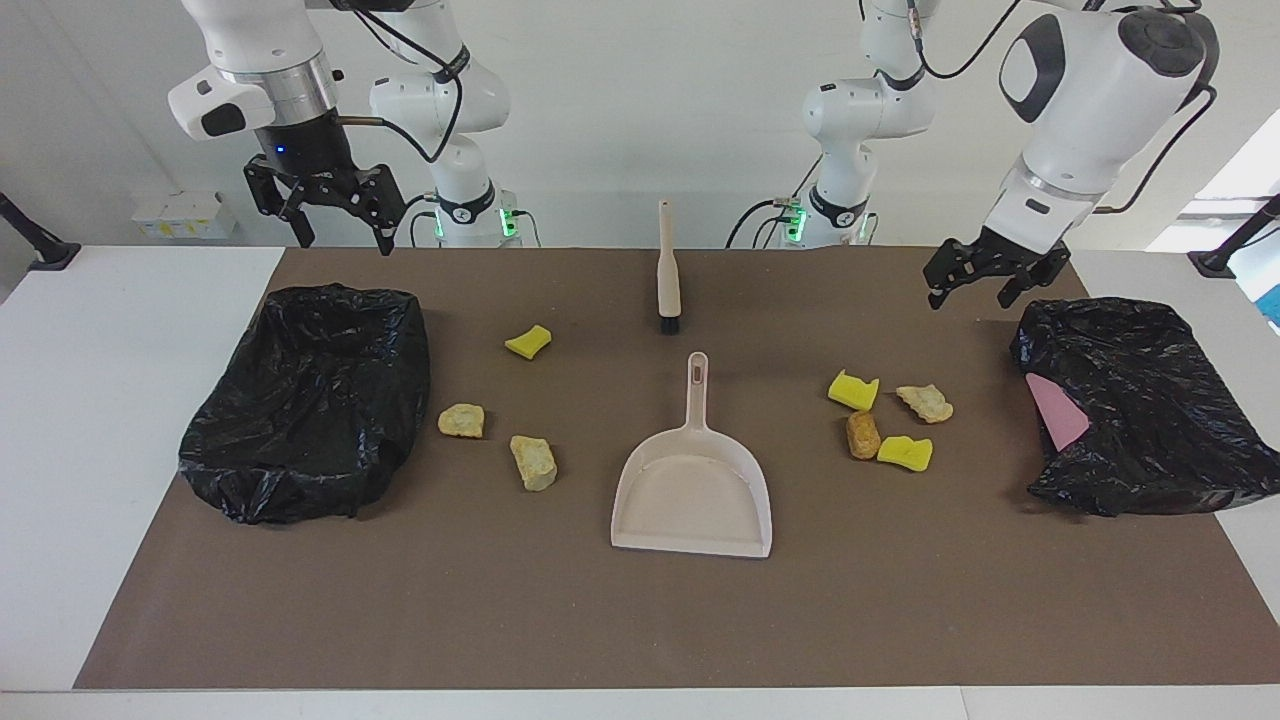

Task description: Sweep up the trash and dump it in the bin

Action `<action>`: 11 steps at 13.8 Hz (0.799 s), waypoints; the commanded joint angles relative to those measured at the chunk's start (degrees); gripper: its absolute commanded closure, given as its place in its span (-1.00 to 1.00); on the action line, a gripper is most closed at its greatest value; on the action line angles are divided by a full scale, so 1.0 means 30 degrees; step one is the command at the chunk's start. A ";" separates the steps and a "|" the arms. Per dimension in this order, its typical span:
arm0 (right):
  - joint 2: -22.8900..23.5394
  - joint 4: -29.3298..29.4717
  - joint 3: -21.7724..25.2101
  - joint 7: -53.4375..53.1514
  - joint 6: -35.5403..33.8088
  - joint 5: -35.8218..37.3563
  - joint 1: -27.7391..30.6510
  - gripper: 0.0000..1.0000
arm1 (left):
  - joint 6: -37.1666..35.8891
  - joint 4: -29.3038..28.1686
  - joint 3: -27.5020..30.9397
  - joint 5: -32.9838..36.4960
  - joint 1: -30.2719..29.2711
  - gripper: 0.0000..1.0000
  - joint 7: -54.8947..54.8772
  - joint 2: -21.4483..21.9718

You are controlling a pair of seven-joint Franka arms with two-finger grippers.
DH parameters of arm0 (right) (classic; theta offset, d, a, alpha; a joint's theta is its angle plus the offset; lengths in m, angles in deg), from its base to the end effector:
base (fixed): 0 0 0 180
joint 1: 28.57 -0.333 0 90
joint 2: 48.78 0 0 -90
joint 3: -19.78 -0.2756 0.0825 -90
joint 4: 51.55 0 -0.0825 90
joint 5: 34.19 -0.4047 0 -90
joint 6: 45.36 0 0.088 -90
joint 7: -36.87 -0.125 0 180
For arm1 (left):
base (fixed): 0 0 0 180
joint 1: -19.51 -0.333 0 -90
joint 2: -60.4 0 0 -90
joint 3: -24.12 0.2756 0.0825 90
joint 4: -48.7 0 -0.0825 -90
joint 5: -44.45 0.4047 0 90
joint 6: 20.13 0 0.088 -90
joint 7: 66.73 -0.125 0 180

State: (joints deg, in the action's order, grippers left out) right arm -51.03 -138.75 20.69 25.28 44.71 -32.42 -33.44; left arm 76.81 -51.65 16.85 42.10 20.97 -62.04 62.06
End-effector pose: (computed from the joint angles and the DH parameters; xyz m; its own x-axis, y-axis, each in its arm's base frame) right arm 0.5652 0.0351 0.6128 0.9867 -0.1330 0.0935 -0.1347 -0.9908 0.0116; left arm 0.5638 -0.0919 0.5036 0.9973 -0.0653 -0.0338 -0.0642 -0.9974 0.0342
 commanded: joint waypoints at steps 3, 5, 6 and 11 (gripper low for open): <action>-0.0015 -0.0319 -0.0242 0.0055 0.0325 -0.0239 -0.0134 -1.00 | 0.2107 -0.4217 0.0224 -0.0772 0.2935 -1.00 0.1561 0.1758; 0.0686 -0.0319 -0.0302 -0.0706 0.1319 -0.0239 -0.0745 -1.00 | 0.2811 -0.5302 0.0224 -0.0830 0.4515 -1.00 0.3144 0.1907; 0.1038 -0.0319 -0.0302 -0.1174 0.1759 -0.0239 -0.1098 -1.00 | 0.3162 -0.6034 0.0224 -0.0830 0.5539 -1.00 0.3848 0.2198; 0.3409 -0.0231 -0.0331 -0.3228 0.3956 -0.0123 -0.3177 -1.00 | 0.6558 -1.1277 0.0195 -0.1796 1.0402 -1.00 0.7014 0.4485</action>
State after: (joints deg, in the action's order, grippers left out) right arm -43.47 -139.61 19.78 17.75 54.11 -32.67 -41.05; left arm 91.55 -77.05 16.24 38.11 46.91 -43.40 70.25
